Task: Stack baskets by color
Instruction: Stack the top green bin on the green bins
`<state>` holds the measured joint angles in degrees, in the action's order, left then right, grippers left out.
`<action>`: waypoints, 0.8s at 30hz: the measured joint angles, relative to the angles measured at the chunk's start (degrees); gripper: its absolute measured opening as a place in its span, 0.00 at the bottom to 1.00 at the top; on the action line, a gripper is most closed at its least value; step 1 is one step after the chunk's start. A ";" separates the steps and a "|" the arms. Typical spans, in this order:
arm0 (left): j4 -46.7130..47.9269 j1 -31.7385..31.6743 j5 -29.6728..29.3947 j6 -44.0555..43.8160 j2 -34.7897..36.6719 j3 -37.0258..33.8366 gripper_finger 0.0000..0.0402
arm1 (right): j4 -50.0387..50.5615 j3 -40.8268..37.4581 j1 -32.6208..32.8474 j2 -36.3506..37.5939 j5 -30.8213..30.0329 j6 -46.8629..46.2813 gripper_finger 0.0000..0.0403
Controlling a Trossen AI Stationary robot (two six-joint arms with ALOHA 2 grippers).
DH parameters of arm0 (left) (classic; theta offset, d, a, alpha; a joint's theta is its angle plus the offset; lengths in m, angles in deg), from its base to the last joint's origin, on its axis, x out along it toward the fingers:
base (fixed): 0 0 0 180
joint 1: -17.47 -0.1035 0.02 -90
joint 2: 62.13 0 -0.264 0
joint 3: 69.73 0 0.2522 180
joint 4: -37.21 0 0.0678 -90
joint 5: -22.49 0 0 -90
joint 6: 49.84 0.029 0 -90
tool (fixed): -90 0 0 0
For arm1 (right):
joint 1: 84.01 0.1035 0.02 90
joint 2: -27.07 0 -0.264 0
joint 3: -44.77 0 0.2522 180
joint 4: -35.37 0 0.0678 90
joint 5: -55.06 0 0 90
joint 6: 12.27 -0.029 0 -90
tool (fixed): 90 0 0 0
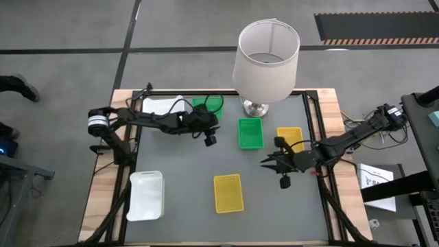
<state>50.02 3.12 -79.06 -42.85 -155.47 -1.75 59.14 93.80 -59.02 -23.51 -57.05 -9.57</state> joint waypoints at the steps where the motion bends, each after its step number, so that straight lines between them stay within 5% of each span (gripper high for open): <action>1: 0.35 -0.30 -0.02 0.61 -0.42 0.70 0.30 | -0.08 -0.22 0.00 0.41 0.01 -0.14 0.12; 24: -5.47 -5.41 -0.14 3.03 -8.51 2.76 0.30 | -4.84 -8.86 -0.02 12.32 -0.07 2.27 0.12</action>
<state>44.54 -2.29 -79.20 -39.82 -163.98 1.01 54.31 84.94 -59.04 -11.19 -57.12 -7.30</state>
